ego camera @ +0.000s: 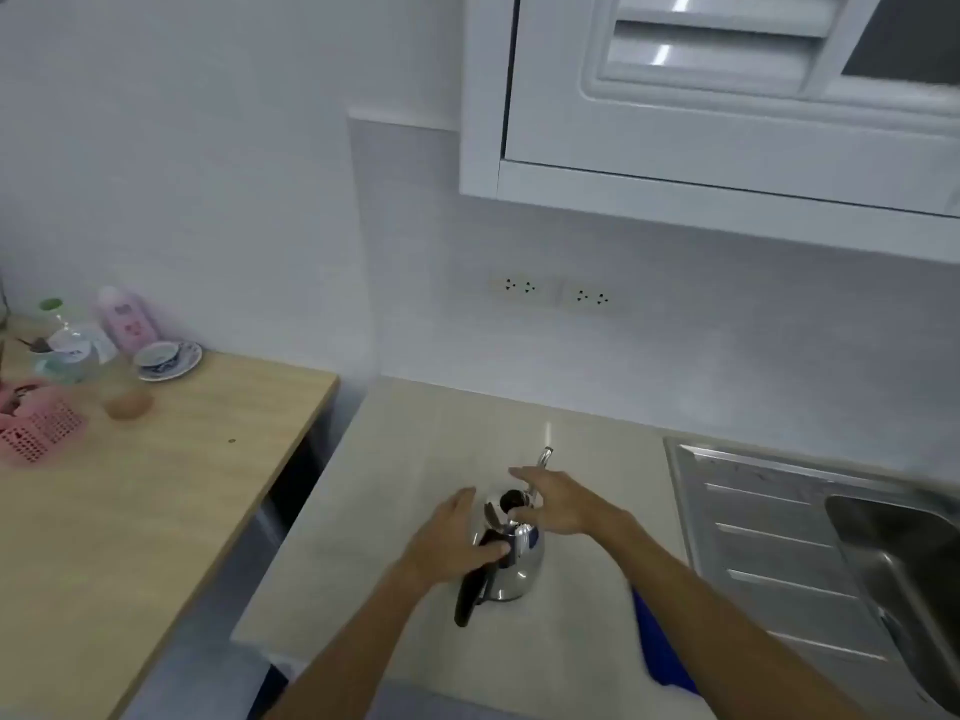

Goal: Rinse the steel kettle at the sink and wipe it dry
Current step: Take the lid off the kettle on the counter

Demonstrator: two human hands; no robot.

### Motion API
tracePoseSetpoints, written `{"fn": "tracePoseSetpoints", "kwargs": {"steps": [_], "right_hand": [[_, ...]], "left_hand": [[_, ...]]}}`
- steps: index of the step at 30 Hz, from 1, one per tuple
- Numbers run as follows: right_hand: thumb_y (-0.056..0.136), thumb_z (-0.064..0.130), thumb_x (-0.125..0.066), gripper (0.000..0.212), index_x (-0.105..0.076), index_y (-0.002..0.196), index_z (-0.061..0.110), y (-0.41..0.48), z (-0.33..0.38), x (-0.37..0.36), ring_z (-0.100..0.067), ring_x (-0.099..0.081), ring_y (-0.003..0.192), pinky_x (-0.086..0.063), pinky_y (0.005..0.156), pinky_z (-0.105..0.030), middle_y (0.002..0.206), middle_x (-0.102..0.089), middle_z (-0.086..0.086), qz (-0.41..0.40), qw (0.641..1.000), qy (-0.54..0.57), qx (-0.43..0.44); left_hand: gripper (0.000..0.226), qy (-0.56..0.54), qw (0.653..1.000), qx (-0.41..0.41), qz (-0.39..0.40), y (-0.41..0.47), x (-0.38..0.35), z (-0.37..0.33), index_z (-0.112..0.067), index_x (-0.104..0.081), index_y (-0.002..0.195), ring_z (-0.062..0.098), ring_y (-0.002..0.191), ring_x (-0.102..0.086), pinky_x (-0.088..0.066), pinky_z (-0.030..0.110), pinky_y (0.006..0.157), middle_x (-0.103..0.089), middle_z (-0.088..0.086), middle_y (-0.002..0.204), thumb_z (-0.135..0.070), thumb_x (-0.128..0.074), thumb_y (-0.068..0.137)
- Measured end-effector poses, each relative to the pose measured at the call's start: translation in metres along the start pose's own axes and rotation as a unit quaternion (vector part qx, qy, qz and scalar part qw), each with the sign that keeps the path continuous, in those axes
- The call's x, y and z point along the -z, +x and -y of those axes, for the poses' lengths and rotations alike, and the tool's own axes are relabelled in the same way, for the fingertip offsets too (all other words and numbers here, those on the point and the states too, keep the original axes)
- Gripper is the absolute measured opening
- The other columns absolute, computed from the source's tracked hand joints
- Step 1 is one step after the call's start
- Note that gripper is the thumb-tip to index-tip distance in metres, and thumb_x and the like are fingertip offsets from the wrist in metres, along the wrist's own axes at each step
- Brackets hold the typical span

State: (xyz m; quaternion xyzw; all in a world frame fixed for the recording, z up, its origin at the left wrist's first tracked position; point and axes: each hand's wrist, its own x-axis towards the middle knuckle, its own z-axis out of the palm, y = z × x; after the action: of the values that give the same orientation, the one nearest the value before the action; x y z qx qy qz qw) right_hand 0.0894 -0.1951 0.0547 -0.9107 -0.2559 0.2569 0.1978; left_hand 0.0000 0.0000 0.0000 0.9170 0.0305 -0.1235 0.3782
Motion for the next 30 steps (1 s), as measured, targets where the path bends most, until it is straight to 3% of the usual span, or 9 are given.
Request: {"fn": "tracePoseSetpoints", "kwargs": {"steps": [4, 7, 11, 15, 18, 23, 28, 30], "right_hand": [[0.098, 0.033, -0.058, 0.057, -0.039, 0.150, 0.017, 0.002, 0.006, -0.017, -0.021, -0.049, 0.131, -0.035, 0.103, -0.021, 0.146, -0.051, -0.006, -0.023, 0.998, 0.052, 0.003], [0.096, 0.033, -0.062, 0.051, -0.051, 0.143, 0.016, 0.004, 0.006, -0.026, -0.019, -0.057, 0.122, -0.039, 0.098, -0.018, 0.136, -0.060, -0.005, -0.083, 0.992, 0.094, -0.002], [0.090, 0.044, -0.064, 0.052, -0.057, 0.137, 0.023, 0.007, -0.002, -0.037, -0.019, -0.057, 0.120, -0.043, 0.104, -0.030, 0.129, -0.060, -0.003, -0.120, 0.990, 0.074, -0.011], [0.080, 0.065, -0.063, 0.059, -0.059, 0.128, 0.030, 0.008, -0.006, -0.053, -0.012, -0.054, 0.105, -0.047, 0.096, -0.029, 0.117, -0.048, 0.003, -0.156, 0.982, 0.085, -0.059], [0.083, 0.065, -0.060, 0.052, -0.060, 0.117, 0.027, 0.009, 0.001, -0.073, -0.009, -0.058, 0.100, -0.049, 0.090, -0.027, 0.115, -0.056, 0.006, -0.225, 0.960, 0.152, -0.071], [0.089, 0.062, -0.052, 0.049, -0.064, 0.114, 0.023, 0.014, 0.004, -0.093, -0.012, -0.066, 0.096, -0.055, 0.084, -0.031, 0.110, -0.069, 0.006, -0.330, 0.929, 0.156, -0.058], [0.090, 0.061, -0.050, 0.054, -0.070, 0.113, 0.016, 0.015, 0.001, -0.088, -0.016, -0.068, 0.097, -0.056, 0.084, -0.034, 0.114, -0.072, 0.002, -0.345, 0.932, 0.107, -0.026], [0.092, 0.057, -0.052, 0.045, -0.073, 0.107, 0.019, 0.015, -0.004, -0.080, -0.010, -0.068, 0.084, -0.054, 0.079, -0.028, 0.097, -0.074, 0.004, -0.325, 0.935, 0.134, -0.036]], "left_hand": [[0.110, -0.034, 0.999, 0.024, -0.011, 0.002, -0.024, 0.006, -0.020, -0.026, 0.151, 0.021, 0.145, -0.035, -0.037, 0.042, 0.114, -0.038, -0.006, 0.154, -0.069, -0.071, 0.063], [0.087, -0.086, 0.996, 0.006, -0.036, 0.005, -0.035, 0.006, -0.031, -0.039, 0.137, 0.014, 0.124, -0.052, -0.049, 0.039, 0.101, -0.053, -0.012, 0.130, -0.056, -0.077, 0.063], [0.070, -0.148, 0.987, -0.034, -0.053, 0.007, -0.039, 0.007, -0.036, -0.049, 0.129, 0.006, 0.115, -0.059, -0.052, 0.038, 0.097, -0.062, -0.016, 0.121, -0.042, -0.080, 0.067], [0.076, -0.168, 0.984, -0.054, -0.032, 0.006, -0.040, 0.008, -0.045, -0.045, 0.129, -0.002, 0.115, -0.059, -0.048, 0.019, 0.096, -0.061, -0.019, 0.124, -0.040, -0.088, 0.066], [0.095, -0.182, 0.982, -0.045, -0.036, 0.005, -0.046, 0.015, -0.039, -0.038, 0.144, 0.000, 0.123, -0.057, -0.048, 0.025, 0.104, -0.057, -0.018, 0.136, -0.049, -0.088, 0.064], [0.073, -0.173, 0.980, -0.072, -0.072, 0.006, -0.046, 0.010, -0.037, -0.052, 0.132, 0.006, 0.109, -0.066, -0.057, 0.035, 0.092, -0.066, -0.015, 0.120, -0.037, -0.088, 0.068], [0.076, -0.172, 0.979, -0.080, -0.077, 0.007, -0.049, 0.012, -0.034, -0.051, 0.133, 0.009, 0.108, -0.066, -0.058, 0.038, 0.089, -0.066, -0.014, 0.120, -0.040, -0.088, 0.067], [0.079, -0.171, 0.979, -0.078, -0.080, 0.008, -0.050, 0.014, -0.036, -0.050, 0.134, 0.009, 0.110, -0.066, -0.058, 0.039, 0.090, -0.065, -0.014, 0.121, -0.043, -0.089, 0.065]]}}
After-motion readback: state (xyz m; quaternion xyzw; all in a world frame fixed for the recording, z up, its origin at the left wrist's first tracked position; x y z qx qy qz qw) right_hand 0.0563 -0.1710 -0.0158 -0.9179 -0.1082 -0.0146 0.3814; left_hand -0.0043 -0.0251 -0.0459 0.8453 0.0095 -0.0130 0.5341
